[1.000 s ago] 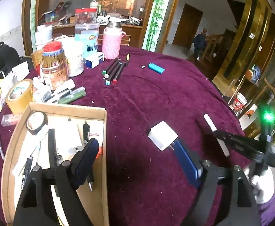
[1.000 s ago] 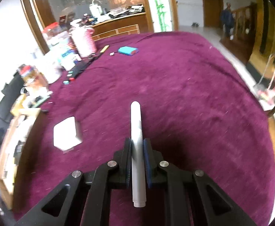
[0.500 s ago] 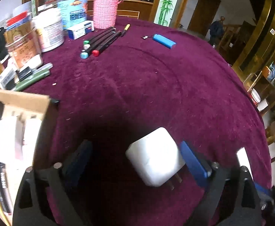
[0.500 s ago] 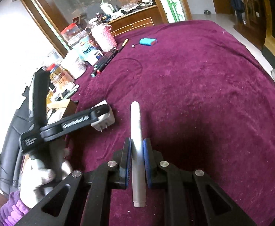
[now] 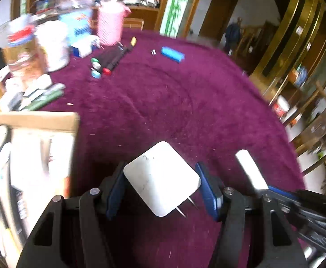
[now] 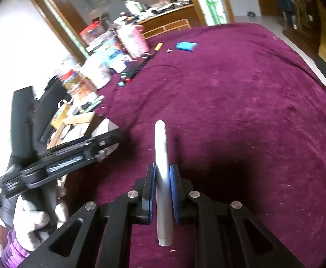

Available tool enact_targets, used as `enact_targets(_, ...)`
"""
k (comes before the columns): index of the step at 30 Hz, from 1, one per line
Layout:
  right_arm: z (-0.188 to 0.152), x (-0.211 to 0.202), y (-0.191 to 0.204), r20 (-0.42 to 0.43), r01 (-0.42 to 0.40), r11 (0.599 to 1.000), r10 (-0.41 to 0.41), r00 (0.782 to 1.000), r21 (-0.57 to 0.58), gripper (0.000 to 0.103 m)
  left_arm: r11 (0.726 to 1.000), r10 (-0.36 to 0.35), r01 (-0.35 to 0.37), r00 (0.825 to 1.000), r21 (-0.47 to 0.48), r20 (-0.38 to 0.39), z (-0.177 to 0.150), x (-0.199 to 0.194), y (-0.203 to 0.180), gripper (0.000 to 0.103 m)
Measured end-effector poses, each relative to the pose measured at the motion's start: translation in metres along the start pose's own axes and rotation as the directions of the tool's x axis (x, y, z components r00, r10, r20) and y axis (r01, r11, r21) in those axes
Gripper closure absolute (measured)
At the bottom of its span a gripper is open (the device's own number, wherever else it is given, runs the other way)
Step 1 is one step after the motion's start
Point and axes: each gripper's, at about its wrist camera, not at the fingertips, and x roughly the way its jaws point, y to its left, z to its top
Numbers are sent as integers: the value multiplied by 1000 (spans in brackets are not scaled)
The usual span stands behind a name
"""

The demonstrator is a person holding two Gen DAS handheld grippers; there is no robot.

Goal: Organize rigid objects
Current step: 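Carry the white charger and white stick over the tray and lower them, then open both tools to release the charger and stick into the tray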

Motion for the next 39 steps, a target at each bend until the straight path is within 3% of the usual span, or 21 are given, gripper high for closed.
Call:
enact_targets(3, 2, 2, 34, -9, -63, 997, 63, 998, -44, 89, 999, -19, 23, 997, -49, 69, -6, -50, 26, 43)
enact_targets(7, -1, 15, 81, -57, -167, 982, 162, 985, -89, 89, 993, 37, -24, 994, -119, 104, -24, -103, 71, 42)
enact_targets(13, -14, 52, 149, -163, -269, 957, 249, 955, -113, 89, 971, 189, -176, 980, -162, 66, -60, -131, 122, 42)
enact_targets(17, -27, 80, 182, -229, -284, 951, 252, 940, -118, 89, 955, 255, -248, 967, -161, 24, -83, -131, 145, 42)
enact_targets(20, -36, 99, 197, -261, -257, 958, 218, 941, -124, 89, 946, 288, -284, 958, -156, -2, -96, -127, 157, 42)
enact_targets(24, -42, 111, 213, -207, -105, 972, 61, 976, -209, 89, 942, 304, -304, 952, -142, -19, -107, -118, 162, 42)
enact_targets(27, -43, 116, 216, -181, -31, 970, -13, 983, -239, 89, 943, 306, -307, 952, -130, -28, -112, -111, 163, 42)
enact_targets(32, -48, 123, 219, -188, 12, 967, -61, 980, -253, 88, 941, 316, -314, 949, -123, -3, -117, -113, 161, 42)
enact_targets(36, -48, 128, 218, -184, 38, 972, -82, 979, -232, 87, 946, 294, -290, 956, -145, 10, -120, -117, 164, 34)
enact_targets(39, -47, 125, 215, -157, 58, 974, -94, 983, -220, 75, 947, 291, -284, 957, -149, 23, -122, -119, 163, 32)
